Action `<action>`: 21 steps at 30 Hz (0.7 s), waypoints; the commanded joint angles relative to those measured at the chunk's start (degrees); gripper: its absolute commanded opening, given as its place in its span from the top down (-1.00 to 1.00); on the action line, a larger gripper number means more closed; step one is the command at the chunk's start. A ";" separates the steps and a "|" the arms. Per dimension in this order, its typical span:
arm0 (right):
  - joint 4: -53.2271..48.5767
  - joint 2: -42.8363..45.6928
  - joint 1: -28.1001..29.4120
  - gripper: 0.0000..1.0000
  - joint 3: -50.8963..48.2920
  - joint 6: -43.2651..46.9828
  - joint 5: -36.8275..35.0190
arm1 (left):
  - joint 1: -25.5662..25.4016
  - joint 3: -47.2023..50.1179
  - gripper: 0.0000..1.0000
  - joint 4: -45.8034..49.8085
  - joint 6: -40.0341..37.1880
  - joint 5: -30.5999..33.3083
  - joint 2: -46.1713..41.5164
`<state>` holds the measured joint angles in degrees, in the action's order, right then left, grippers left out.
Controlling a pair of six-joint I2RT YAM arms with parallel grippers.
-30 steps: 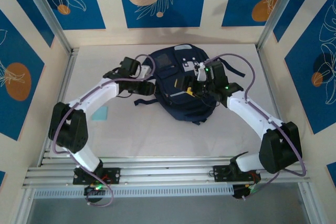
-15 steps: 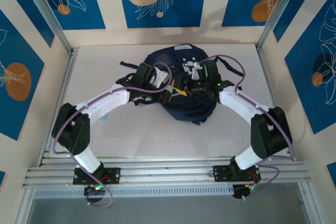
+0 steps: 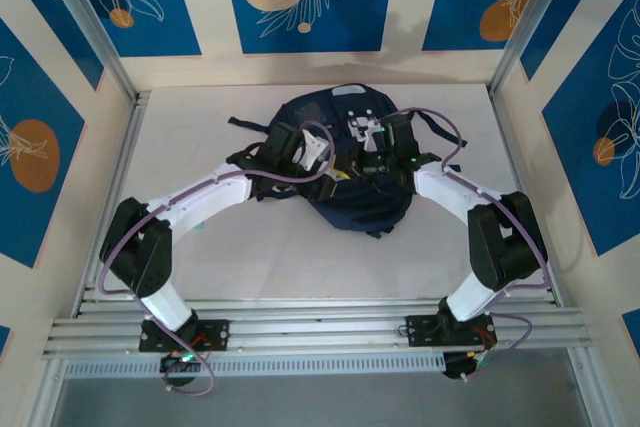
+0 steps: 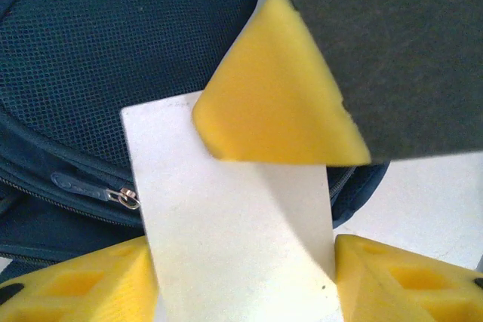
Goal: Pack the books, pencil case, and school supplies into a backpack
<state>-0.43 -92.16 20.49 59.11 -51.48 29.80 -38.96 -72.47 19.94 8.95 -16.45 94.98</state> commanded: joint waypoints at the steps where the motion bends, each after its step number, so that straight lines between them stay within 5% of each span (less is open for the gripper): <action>1: -0.10 2.92 -2.56 1.00 -1.69 0.33 2.06 | -0.77 -0.74 -0.27 -0.54 0.20 1.70 -1.03; 6: -2.15 7.15 -6.09 1.00 -4.70 1.64 -0.05 | -0.76 -2.02 -0.46 -0.76 0.32 2.45 -0.44; 10: -7.05 10.34 -9.25 1.00 -6.20 4.40 -2.72 | -0.74 -3.44 -1.00 -1.05 -0.09 2.12 0.45; 21: -22.40 23.54 -22.97 1.00 -11.42 13.70 -11.76 | -2.30 -13.34 -1.00 3.67 -4.73 4.88 9.12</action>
<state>-15.05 -71.83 -0.10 48.56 -42.78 22.11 -39.70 -82.61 20.62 7.29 -13.08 101.43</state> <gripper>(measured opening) 0.062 0.999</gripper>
